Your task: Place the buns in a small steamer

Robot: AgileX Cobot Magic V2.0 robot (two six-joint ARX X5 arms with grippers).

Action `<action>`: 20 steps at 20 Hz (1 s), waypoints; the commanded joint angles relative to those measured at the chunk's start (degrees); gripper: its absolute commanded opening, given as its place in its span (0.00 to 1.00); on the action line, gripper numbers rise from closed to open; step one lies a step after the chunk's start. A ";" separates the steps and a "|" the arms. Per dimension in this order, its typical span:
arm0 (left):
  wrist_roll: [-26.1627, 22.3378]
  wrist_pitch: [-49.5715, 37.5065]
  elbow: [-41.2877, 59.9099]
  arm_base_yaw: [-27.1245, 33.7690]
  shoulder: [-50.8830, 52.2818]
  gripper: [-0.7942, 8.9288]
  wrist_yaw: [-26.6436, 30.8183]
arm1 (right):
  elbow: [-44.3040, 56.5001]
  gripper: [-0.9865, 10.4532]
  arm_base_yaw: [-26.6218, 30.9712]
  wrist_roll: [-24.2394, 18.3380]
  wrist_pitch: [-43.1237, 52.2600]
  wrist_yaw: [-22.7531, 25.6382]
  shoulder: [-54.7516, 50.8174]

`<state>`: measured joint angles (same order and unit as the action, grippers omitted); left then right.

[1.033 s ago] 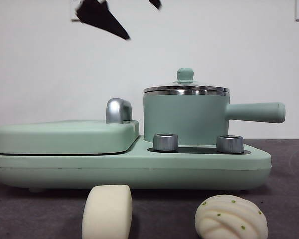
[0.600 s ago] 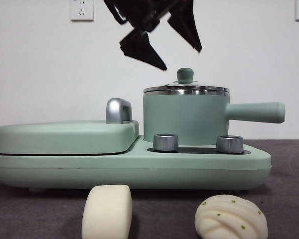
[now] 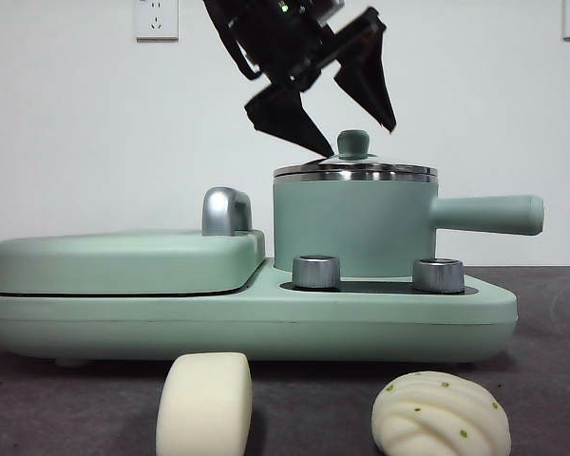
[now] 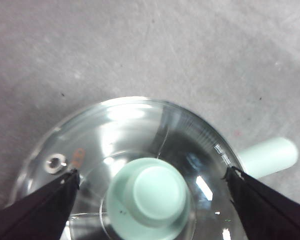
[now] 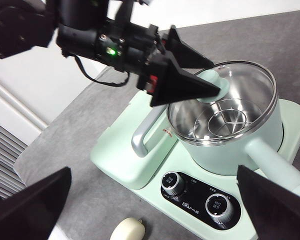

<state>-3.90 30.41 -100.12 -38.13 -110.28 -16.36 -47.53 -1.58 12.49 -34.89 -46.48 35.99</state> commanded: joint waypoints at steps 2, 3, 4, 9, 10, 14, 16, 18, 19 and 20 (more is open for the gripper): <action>-1.22 -0.42 -1.57 -0.96 -1.95 0.43 0.33 | -0.90 0.55 -0.17 0.57 0.81 -0.02 0.22; -1.22 -0.39 -1.57 -0.94 -1.95 0.38 0.33 | -0.90 0.55 -0.17 0.57 0.81 0.00 0.22; -1.27 -0.17 -1.57 -0.94 -1.95 0.33 0.68 | -0.90 0.55 -0.17 0.57 0.90 0.00 0.22; -2.12 0.28 -1.57 -0.94 -1.95 0.13 3.28 | -0.90 0.55 -0.17 0.57 1.05 -0.02 0.22; -2.21 0.13 -1.57 -0.94 -1.95 0.13 3.28 | -0.90 0.55 -0.17 0.57 1.05 0.00 0.22; -2.51 0.22 -1.73 -0.94 -1.79 0.10 3.28 | -0.90 0.55 -0.17 0.59 1.05 -0.02 0.22; -2.51 0.79 -2.60 -0.94 -1.60 0.10 3.28 | -0.90 0.55 -0.17 0.59 1.05 -0.02 0.22; -2.54 3.08 -5.18 -0.94 -1.60 0.10 3.28 | -0.90 0.55 -0.17 0.59 1.05 -0.02 0.22; -2.51 4.15 -6.64 -0.94 -1.60 0.10 3.28 | -0.90 0.55 -0.17 0.59 1.07 0.00 0.22; -2.51 5.38 -8.31 -0.94 -1.60 0.10 3.28 | -0.90 0.55 -0.17 0.59 1.22 0.00 0.22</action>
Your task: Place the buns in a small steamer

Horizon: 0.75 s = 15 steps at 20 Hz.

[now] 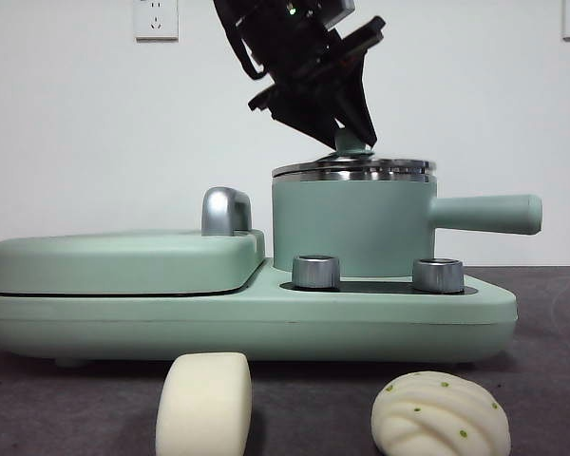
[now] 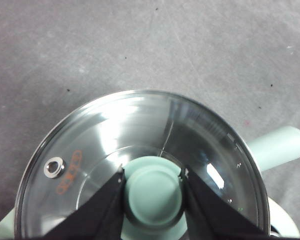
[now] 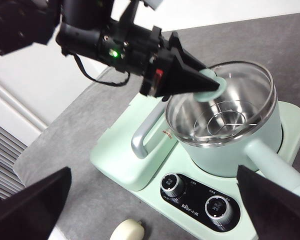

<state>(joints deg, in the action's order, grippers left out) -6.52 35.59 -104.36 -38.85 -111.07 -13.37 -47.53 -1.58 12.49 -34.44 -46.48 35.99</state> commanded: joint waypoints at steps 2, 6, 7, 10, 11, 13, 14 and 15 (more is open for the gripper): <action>0.11 3.56 -8.07 -0.15 -0.81 0.10 0.28 | -0.90 0.55 -0.17 0.61 1.44 -0.07 0.22; 0.07 9.92 -16.02 0.31 -0.81 0.10 0.28 | -0.92 0.55 -0.20 2.27 1.05 -1.25 0.24; 0.07 11.41 -17.79 0.55 -0.81 0.10 0.28 | -0.92 0.55 -0.35 2.73 0.72 -1.53 0.28; -0.42 16.98 -22.67 1.81 -0.81 0.10 0.28 | -0.98 0.52 -3.06 3.89 -0.74 -1.27 1.44; -0.85 18.60 -23.87 2.25 -0.81 0.10 0.28 | -1.03 0.52 -4.66 4.09 -0.87 -1.09 2.21; -2.12 22.16 -26.36 3.34 -0.81 0.10 0.28 | -1.29 0.52 -9.11 4.76 -0.90 1.42 4.13; -2.60 23.76 -27.43 3.91 -0.81 0.10 0.28 | -1.66 0.52 -12.00 4.98 -0.90 3.39 5.35; -3.26 24.96 -28.20 4.39 -0.66 0.10 0.28 | -2.25 0.52 -15.32 5.11 -0.96 5.75 6.88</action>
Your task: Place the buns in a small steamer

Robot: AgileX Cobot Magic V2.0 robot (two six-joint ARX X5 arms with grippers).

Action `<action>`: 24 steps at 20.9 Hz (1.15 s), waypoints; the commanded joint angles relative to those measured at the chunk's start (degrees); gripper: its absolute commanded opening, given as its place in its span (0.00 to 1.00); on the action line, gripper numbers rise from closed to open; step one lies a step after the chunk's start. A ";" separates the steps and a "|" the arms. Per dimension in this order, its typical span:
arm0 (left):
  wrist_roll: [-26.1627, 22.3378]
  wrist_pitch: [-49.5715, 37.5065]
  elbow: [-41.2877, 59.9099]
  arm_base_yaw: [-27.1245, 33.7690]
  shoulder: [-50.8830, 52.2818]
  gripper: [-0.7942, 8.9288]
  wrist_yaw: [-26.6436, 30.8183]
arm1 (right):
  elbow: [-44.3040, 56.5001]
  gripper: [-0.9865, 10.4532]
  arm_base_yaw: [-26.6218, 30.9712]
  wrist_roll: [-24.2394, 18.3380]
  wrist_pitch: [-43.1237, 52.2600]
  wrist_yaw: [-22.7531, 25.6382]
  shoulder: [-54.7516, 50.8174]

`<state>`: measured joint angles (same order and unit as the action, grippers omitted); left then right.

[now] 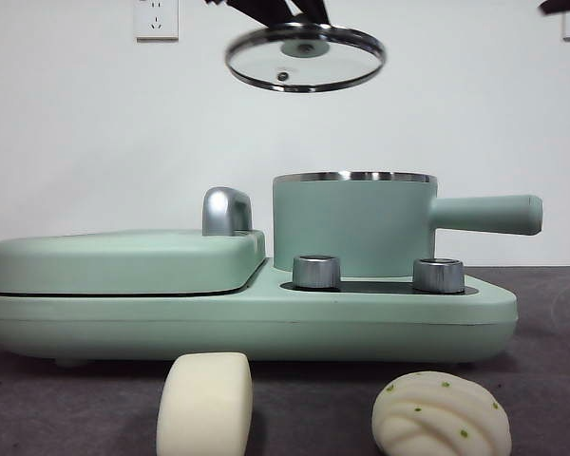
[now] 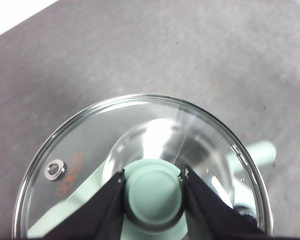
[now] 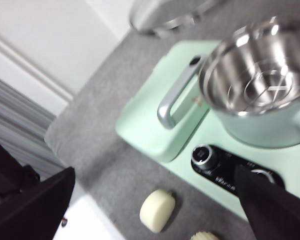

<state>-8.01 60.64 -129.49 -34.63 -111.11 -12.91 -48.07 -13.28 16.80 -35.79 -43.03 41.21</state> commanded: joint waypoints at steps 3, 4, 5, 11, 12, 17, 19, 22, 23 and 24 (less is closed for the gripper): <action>-2.29 0.85 -3.43 2.21 0.87 0.10 -0.17 | -4.87 0.52 -15.37 1.40 -1.36 11.47 7.85; -2.34 0.92 -3.43 2.97 1.51 0.10 -0.17 | -6.10 0.52 -19.63 2.27 -2.49 15.04 10.56; -2.58 1.05 -3.43 3.65 2.16 0.10 -0.17 | -7.17 0.52 -23.08 2.71 -3.50 17.62 12.98; -2.89 1.53 -3.43 9.14 5.84 0.10 -0.17 | -12.83 0.52 -39.10 6.95 -7.67 27.54 29.59; -2.89 1.55 -3.43 10.08 6.36 0.10 -0.17 | -13.42 0.52 -40.65 8.07 -7.65 28.48 32.26; -2.86 2.03 -3.43 13.75 8.50 0.10 -0.17 | -13.79 0.52 -43.63 11.06 -5.66 31.06 43.52; -2.86 2.36 -3.43 14.45 8.63 0.10 -0.17 | -13.79 0.52 -43.82 11.13 -3.37 31.02 46.77; -2.89 2.71 -3.43 15.06 8.63 0.10 -0.17 | -13.79 0.52 -44.11 11.13 -0.68 31.08 49.83; -2.89 2.69 -3.43 15.17 8.63 0.10 -0.17 | -13.79 0.52 -44.15 11.10 -0.09 31.19 50.71; -2.89 2.64 -3.43 15.17 8.63 0.10 -0.17 | -13.79 0.52 -44.28 11.13 0.48 31.41 51.65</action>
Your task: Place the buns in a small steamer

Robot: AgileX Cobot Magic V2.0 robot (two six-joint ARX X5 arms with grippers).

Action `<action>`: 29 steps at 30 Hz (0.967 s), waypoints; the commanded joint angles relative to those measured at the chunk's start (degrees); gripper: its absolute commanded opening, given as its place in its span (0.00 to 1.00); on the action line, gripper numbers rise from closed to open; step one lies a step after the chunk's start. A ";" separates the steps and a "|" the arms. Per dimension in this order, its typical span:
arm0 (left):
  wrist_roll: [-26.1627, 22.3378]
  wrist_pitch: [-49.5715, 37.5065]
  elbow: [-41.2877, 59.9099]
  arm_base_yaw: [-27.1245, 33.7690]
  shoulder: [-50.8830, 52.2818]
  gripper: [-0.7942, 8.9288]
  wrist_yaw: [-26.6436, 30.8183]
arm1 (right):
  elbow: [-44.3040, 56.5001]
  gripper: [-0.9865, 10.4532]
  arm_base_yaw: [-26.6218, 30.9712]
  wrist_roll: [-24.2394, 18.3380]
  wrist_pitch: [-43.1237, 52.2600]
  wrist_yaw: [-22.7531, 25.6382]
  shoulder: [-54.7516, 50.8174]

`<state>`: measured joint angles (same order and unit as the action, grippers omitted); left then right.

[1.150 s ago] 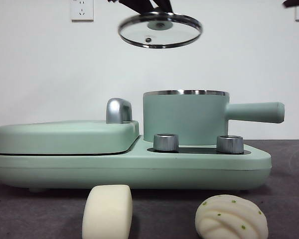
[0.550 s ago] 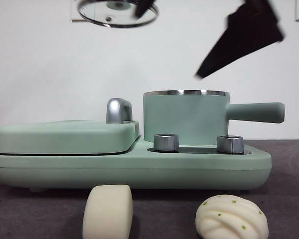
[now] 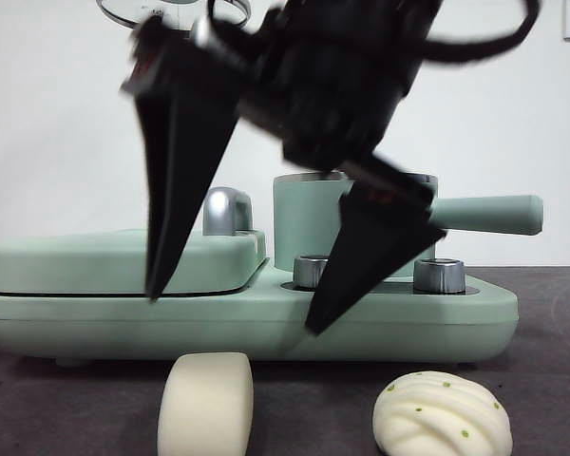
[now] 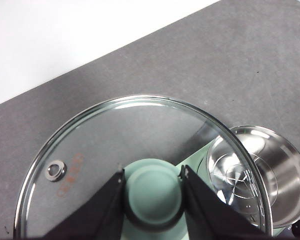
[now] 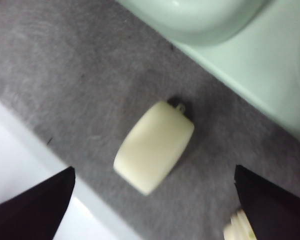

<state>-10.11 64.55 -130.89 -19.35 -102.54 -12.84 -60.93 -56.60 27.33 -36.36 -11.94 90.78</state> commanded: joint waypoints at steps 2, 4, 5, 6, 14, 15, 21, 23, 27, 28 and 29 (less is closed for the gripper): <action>-0.79 -1.27 -2.03 -0.09 0.07 0.10 -0.24 | -0.94 0.52 -1.03 0.59 1.88 0.37 3.63; -0.79 -1.27 -2.03 0.02 0.07 0.10 -0.24 | -0.94 0.51 -1.05 0.57 2.40 0.39 4.83; -0.79 -1.27 -2.03 0.02 0.07 0.10 -0.24 | -0.94 0.51 -1.09 0.57 2.93 0.35 5.42; -0.76 -1.27 -2.01 0.07 0.07 0.10 -0.24 | -0.94 0.51 -1.25 0.57 3.39 0.37 6.01; -0.79 -1.36 -2.01 0.28 0.07 0.10 -0.24 | -0.94 0.26 -1.46 0.20 4.04 -0.13 8.20; -0.79 -1.36 -2.01 0.28 0.07 0.10 -0.24 | -0.94 0.21 -1.46 -0.04 4.31 -0.04 8.20; -0.79 -1.31 -2.01 0.63 0.07 0.10 -0.24 | -1.92 0.16 -1.57 -0.35 3.56 -1.25 7.98; -0.76 -1.31 -2.01 0.66 0.07 0.10 -0.24 | -3.37 0.16 -1.55 -0.39 2.03 -2.21 7.91; -0.76 -1.33 -2.03 0.66 0.07 0.10 -0.24 | -8.11 0.16 -1.49 -2.10 -2.91 -3.26 7.54; -0.76 -1.33 -2.03 0.66 0.07 0.10 -0.24 | -9.90 0.16 -1.44 -2.89 -5.05 -3.17 7.54; -0.76 -1.33 -2.03 0.66 0.07 0.10 -0.24 | -11.85 0.16 -1.27 -3.91 -7.50 -3.13 7.54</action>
<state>-10.11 64.55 -130.89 -18.55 -102.54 -12.84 -70.87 -57.32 25.45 -42.83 -14.98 97.91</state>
